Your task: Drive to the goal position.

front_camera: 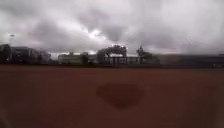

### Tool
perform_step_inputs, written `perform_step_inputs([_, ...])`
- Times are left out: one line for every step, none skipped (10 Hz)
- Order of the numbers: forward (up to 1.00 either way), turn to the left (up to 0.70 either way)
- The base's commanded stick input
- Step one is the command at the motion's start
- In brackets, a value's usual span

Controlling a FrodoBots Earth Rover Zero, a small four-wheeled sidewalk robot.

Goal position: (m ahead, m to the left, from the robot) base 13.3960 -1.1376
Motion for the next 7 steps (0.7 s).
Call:
perform_step_inputs([0.7,0.0])
perform_step_inputs([0.7,0.0])
perform_step_inputs([0.7,0.0])
perform_step_inputs([0.7,0.0])
perform_step_inputs([0.7,0.0])
perform_step_inputs([0.7,0.0])
perform_step_inputs([0.7,0.0])
